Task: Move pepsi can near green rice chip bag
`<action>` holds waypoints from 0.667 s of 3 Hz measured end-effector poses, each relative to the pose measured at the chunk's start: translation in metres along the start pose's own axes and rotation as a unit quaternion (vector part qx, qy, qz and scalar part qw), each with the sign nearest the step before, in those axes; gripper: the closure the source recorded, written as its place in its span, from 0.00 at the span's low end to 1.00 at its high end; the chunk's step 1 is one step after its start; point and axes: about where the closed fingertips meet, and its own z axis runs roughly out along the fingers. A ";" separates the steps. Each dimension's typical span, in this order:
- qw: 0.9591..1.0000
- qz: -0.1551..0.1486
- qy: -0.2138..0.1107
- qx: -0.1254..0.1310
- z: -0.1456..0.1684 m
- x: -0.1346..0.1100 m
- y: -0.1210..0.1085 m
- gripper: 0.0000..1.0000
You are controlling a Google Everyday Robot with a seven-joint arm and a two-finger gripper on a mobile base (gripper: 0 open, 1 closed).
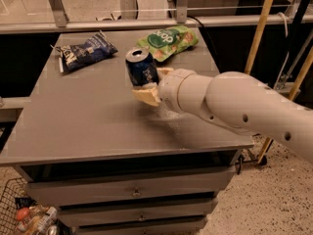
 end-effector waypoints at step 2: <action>0.993 0.081 0.003 0.086 -0.006 0.025 -0.091 1.00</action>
Offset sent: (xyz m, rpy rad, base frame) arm 0.1069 -0.1229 -0.0044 0.1689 0.0868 -0.3398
